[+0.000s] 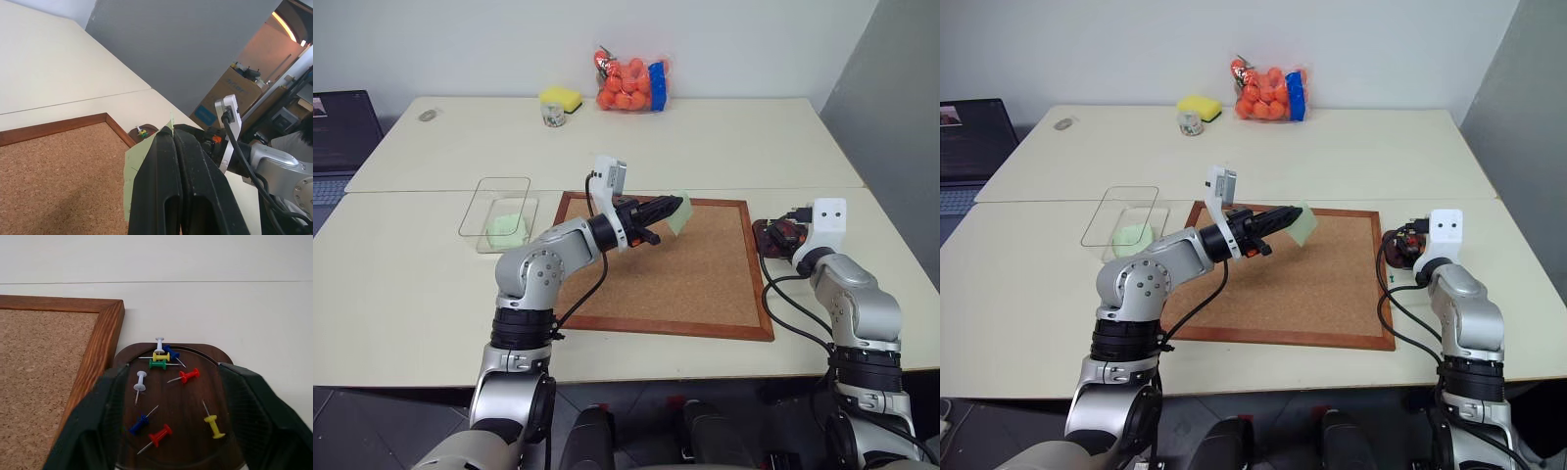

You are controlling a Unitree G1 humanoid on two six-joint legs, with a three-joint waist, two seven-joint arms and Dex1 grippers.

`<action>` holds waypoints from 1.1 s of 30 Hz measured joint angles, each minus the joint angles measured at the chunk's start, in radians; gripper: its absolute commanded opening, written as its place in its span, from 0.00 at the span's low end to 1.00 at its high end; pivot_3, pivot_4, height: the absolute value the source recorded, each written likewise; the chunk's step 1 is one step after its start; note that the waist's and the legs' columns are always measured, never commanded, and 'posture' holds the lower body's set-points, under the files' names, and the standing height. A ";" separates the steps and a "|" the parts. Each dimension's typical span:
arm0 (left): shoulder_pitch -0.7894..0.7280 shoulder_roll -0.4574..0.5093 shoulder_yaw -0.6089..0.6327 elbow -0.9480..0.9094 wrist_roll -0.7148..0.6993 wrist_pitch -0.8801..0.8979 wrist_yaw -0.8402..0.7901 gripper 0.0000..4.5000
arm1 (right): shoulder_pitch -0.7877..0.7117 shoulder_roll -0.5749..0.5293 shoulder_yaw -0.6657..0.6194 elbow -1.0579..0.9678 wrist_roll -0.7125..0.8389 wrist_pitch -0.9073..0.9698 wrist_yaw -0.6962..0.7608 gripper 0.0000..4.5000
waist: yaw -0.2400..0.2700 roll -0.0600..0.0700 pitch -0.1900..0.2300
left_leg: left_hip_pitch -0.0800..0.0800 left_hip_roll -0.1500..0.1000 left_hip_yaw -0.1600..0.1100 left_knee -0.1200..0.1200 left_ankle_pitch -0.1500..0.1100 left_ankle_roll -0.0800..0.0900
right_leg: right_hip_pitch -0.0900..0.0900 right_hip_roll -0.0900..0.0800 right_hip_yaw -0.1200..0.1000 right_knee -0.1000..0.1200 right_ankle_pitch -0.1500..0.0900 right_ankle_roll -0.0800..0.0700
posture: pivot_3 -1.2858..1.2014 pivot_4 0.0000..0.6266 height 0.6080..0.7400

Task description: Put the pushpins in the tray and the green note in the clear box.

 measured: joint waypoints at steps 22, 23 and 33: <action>-0.029 0.146 0.189 0.204 0.346 -0.279 0.428 0.00 | -0.101 -0.078 0.402 -0.330 0.165 -0.049 0.440 0.86 | 0.000 -0.003 0.002 | -0.001 0.001 -0.001 0.000 0.000 0.000 | -0.001 0.000 -0.001 -0.001 0.000 0.000 | 0.52 0.24 1.00; -0.029 0.149 0.209 0.217 0.364 -0.284 0.467 0.00 | -0.128 -0.067 0.415 -0.312 0.164 -0.060 0.446 0.86 | 0.001 -0.003 0.002 | -0.001 0.001 -0.001 0.000 0.000 0.000 | -0.001 0.000 -0.001 -0.001 0.000 0.000 | 0.52 0.24 1.00; -0.011 0.171 0.315 0.284 0.465 -0.335 0.686 0.00 | -0.254 -0.022 0.535 -0.137 0.117 -0.129 0.523 0.86 | 0.008 -0.004 0.002 | -0.001 0.000 -0.002 0.000 0.000 0.000 | -0.001 -0.001 -0.003 -0.001 0.003 -0.004 | 0.52 0.24 1.00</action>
